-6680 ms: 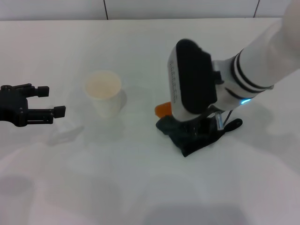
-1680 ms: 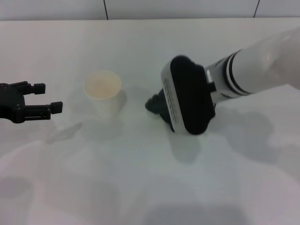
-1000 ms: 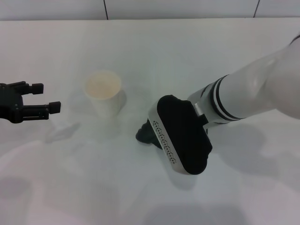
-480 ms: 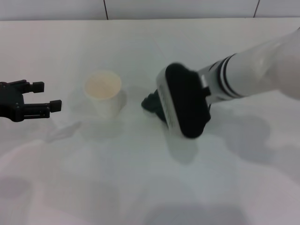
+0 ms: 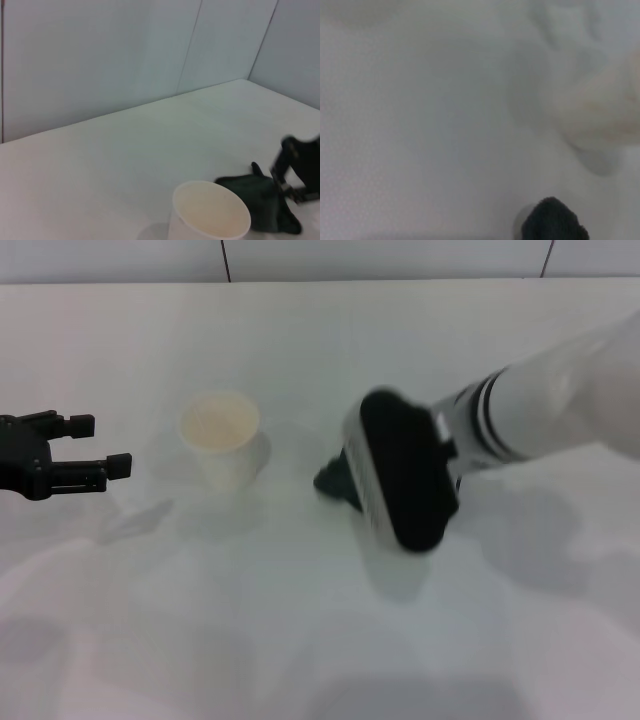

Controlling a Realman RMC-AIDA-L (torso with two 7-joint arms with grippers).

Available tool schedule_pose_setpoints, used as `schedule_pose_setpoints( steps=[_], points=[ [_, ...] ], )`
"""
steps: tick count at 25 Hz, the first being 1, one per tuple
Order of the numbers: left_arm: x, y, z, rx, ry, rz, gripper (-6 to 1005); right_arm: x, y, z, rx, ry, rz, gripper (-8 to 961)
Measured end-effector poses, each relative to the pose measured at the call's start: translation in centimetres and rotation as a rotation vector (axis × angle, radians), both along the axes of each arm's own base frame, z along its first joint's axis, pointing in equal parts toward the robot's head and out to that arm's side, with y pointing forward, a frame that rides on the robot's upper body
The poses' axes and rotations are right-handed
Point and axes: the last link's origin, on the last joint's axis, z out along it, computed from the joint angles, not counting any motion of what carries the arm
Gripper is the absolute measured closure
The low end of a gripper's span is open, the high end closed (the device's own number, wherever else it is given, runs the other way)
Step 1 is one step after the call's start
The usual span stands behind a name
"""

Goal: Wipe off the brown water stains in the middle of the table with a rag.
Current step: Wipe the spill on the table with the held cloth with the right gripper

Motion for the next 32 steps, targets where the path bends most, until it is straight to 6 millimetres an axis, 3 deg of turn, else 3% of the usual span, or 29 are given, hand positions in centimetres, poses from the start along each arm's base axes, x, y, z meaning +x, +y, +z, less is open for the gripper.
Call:
schedule_pose_setpoints(
  steps=[4,13,23,32],
  points=[
    [-0.2,-0.2,0.0,0.001,0.0,0.005,108,-0.1,-1.6,-0.9,-0.064,-0.057,0.039,842],
    [-0.7,-0.6,0.2,0.005,0.004,0.021,107,-0.9,-4.1,-0.9,-0.173,-0.056,0.097,843],
    [-0.6,-0.4,0.2,0.01,0.007,0.019,107,-2.5,-3.5,-1.8,-0.118,0.062,0.162,842],
    [-0.6,-0.3,0.2,0.009,0.003,0.024,108,-1.4,-1.4,-1.7,-0.039,0.088,0.14,843]
  ],
)
